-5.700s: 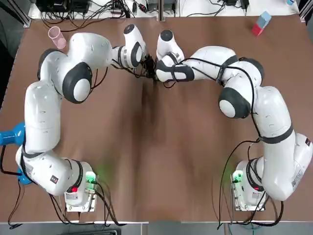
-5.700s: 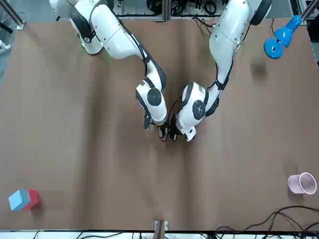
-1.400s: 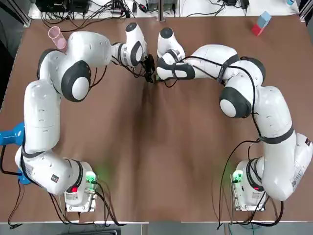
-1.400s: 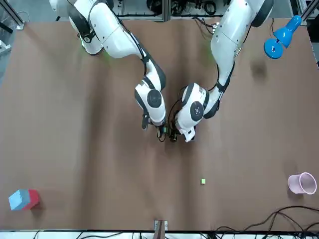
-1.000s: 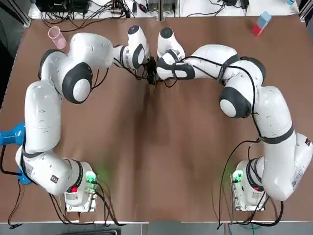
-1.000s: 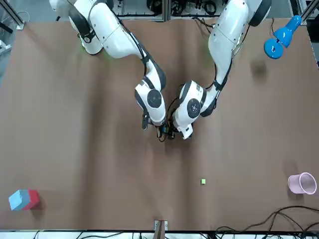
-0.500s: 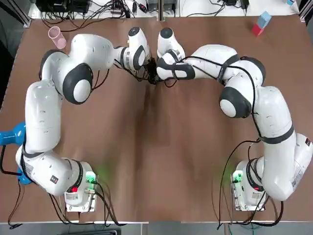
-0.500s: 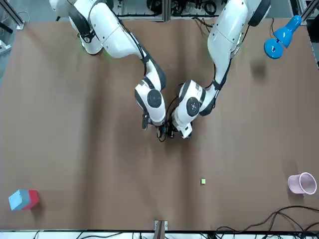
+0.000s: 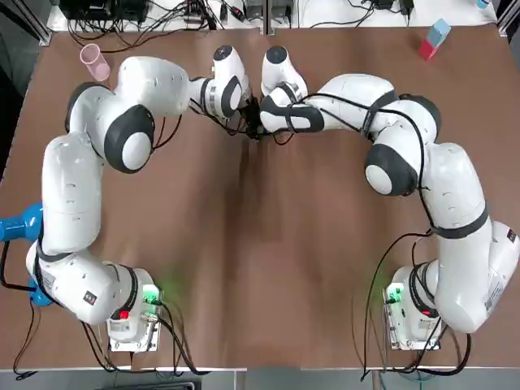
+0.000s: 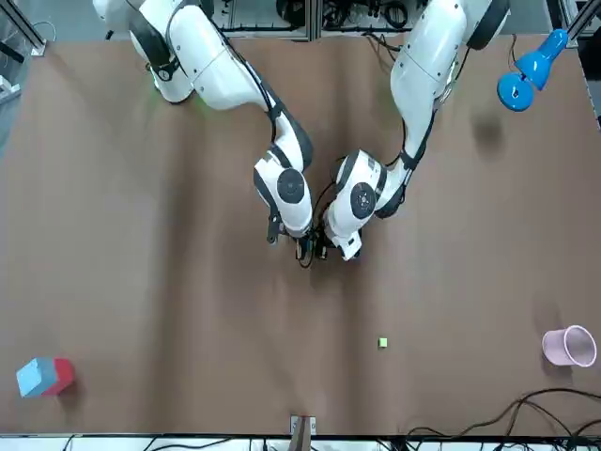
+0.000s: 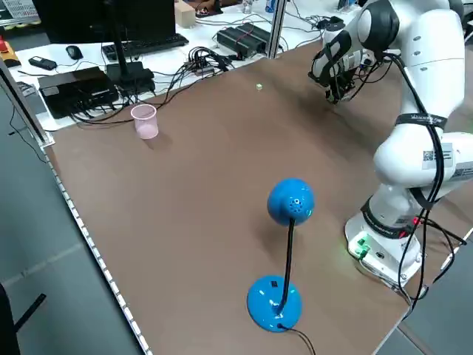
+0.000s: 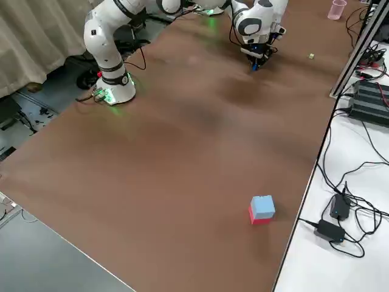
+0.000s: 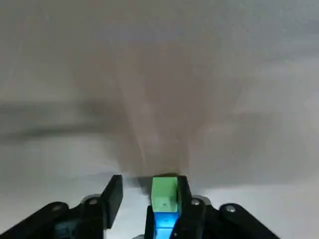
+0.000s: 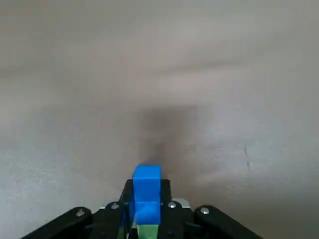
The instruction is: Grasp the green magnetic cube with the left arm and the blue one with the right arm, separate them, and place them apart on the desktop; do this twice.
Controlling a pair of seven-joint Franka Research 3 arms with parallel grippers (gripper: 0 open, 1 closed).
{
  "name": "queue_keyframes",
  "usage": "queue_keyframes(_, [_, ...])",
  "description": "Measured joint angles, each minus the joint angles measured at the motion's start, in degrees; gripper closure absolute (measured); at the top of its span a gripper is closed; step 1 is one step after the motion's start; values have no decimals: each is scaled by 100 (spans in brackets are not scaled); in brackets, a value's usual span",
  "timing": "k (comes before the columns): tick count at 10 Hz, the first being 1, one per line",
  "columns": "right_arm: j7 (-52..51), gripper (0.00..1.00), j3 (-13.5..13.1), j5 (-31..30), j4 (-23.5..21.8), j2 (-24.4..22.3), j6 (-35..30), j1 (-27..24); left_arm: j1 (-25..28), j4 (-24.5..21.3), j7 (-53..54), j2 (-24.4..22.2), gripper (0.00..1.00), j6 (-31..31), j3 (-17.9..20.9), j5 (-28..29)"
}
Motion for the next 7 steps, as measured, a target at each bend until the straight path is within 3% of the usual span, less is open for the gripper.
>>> queue_keyframes(1, [0, 76, 0, 0, 0, 0, 0, 0, 0, 0, 0, 0, 64, 1, 0, 0])
queue_keyframes(2, [0, 76, 0, 0, 0, 0, 0, 0, 0, 0, 0, 0, 69, 1, 0, 0])
queue_keyframes(5, [0, 76, -1, 0, 0, -2, -8, 0, 1, 0, 0, 0, 77, 2, 4, 0])
queue_keyframes(7, [0, 76, -2, 0, 0, -3, -9, 0, 1, 0, 0, 0, 77, 3, 4, 0])
